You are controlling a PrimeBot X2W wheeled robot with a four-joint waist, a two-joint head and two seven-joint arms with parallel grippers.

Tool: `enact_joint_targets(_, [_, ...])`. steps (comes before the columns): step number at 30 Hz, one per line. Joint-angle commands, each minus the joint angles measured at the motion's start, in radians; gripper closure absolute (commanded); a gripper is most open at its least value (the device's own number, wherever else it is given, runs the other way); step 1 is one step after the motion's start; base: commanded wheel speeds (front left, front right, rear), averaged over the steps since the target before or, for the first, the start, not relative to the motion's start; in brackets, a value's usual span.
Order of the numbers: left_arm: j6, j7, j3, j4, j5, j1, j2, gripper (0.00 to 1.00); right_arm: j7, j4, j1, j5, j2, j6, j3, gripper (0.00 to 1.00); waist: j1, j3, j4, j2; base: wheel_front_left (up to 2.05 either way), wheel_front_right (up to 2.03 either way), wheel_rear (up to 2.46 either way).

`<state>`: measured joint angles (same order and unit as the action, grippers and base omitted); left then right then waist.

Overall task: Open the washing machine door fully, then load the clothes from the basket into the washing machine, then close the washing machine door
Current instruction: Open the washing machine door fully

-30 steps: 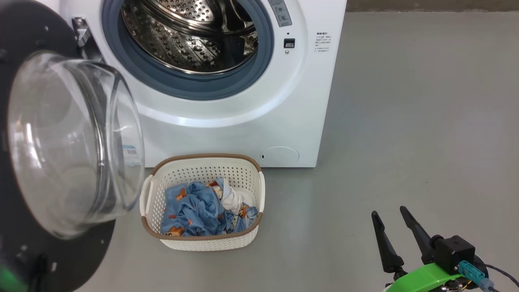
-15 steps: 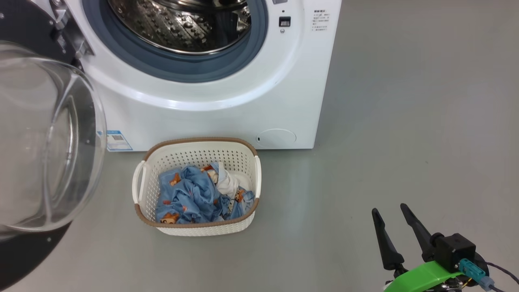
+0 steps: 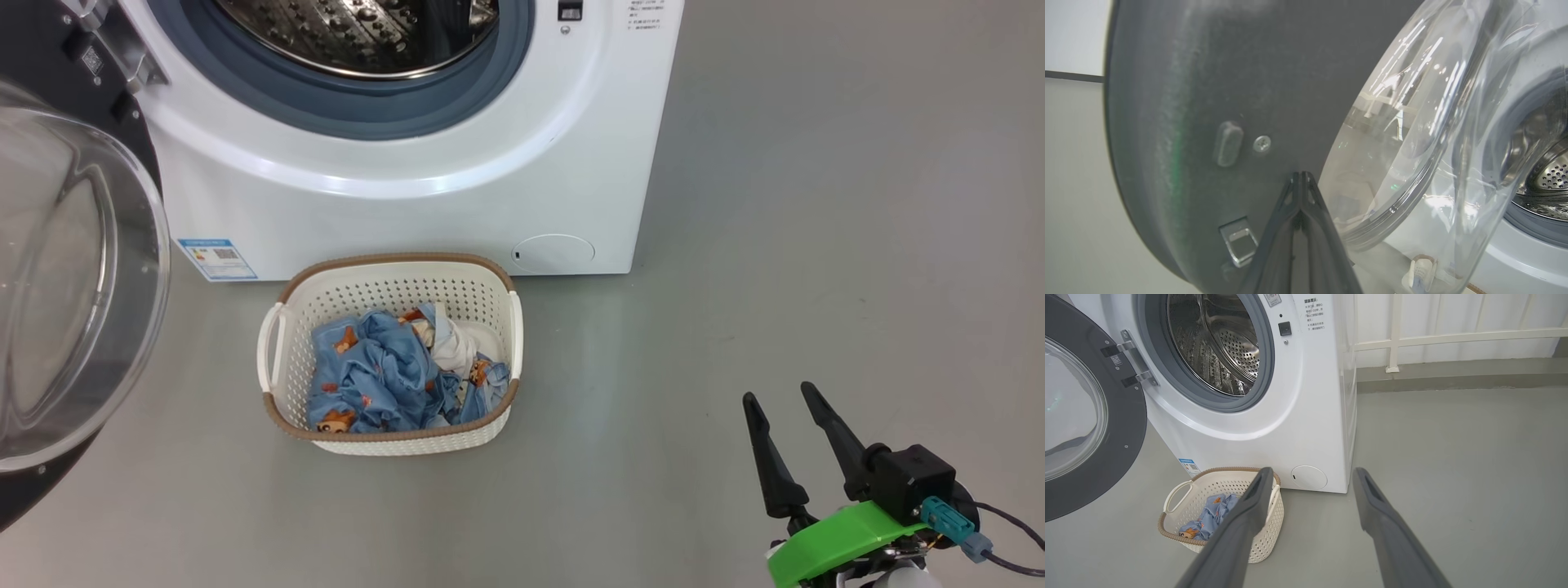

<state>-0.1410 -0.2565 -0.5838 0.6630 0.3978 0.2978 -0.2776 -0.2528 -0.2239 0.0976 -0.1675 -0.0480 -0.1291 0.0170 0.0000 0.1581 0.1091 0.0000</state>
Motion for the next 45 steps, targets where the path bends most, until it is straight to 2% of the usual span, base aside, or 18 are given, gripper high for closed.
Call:
enact_joint_targets(1, [0.011, -0.005, -0.029, -0.018, -0.011, 0.032, -0.073, 1.00, -0.009, 0.020, 0.028, 0.011, -0.002, -0.002, 0.028, 0.00, 0.0000, 0.001, -0.001, 0.0000, 0.00, 0.00, 0.00])
enact_joint_targets(6, [0.010, -0.005, -0.013, -0.037, -0.006, 0.027, -0.072, 1.00, -0.009, 0.017, 0.029, 0.003, -0.002, -0.002, 0.026, 0.00, 0.0000, -0.004, -0.004, 0.0000, 0.00, 0.00, 0.00])
enact_joint_targets(9, [0.010, -0.005, -0.005, -0.081, -0.002, 0.000, -0.054, 1.00, -0.009, 0.016, 0.027, -0.001, -0.002, -0.002, 0.025, 0.00, 0.0000, -0.010, -0.005, 0.0000, 0.00, 0.00, 0.00])
enact_joint_targets(21, [0.010, -0.005, 0.065, -0.347, -0.025, -0.151, 0.083, 1.00, -0.009, 0.021, 0.009, -0.009, -0.002, -0.002, 0.015, 0.00, 0.0000, -0.038, 0.005, 0.0000, 0.00, 0.00, 0.00])
enact_joint_targets(22, [0.010, -0.005, 0.066, -0.370, -0.032, -0.164, 0.098, 0.91, -0.009, 0.021, 0.009, -0.010, -0.002, -0.002, 0.015, 0.00, 0.0000, -0.040, 0.004, 0.0000, 0.00, 0.00, 0.00])
enact_joint_targets(23, [0.010, -0.005, 0.070, -0.390, -0.040, -0.176, 0.112, 0.68, -0.009, 0.022, 0.007, -0.010, -0.002, -0.002, 0.016, 0.00, 0.0000, -0.043, 0.003, 0.0000, 0.00, 0.00, 0.00])
enact_joint_targets(24, [0.010, -0.005, 0.078, -0.408, -0.049, -0.188, 0.124, 0.37, -0.009, 0.023, 0.005, -0.010, -0.002, -0.002, 0.016, 0.00, 0.0000, -0.046, 0.002, 0.0000, 0.00, 0.00, 0.00])
enact_joint_targets(25, [0.010, -0.005, 0.086, -0.424, -0.055, -0.199, 0.135, 0.00, -0.009, 0.024, 0.003, -0.011, -0.002, -0.002, 0.017, 0.00, 0.0000, -0.048, 0.000, 0.0000, 0.00, 0.00, 0.00])
enact_joint_targets(33, [0.010, -0.005, 0.163, -0.524, -0.069, -0.258, 0.176, 0.00, -0.009, 0.021, -0.010, -0.018, -0.002, -0.002, 0.016, 0.00, 0.0000, -0.067, -0.009, 0.0000, 0.00, 0.00, 0.00])
enact_joint_targets(45, [0.010, -0.005, 0.341, -0.595, -0.128, -0.344, 0.177, 0.00, -0.009, 0.048, -0.038, -0.010, -0.002, -0.002, 0.027, 0.00, 0.0000, -0.107, -0.051, 0.0000, 0.00, 0.00, 0.00])
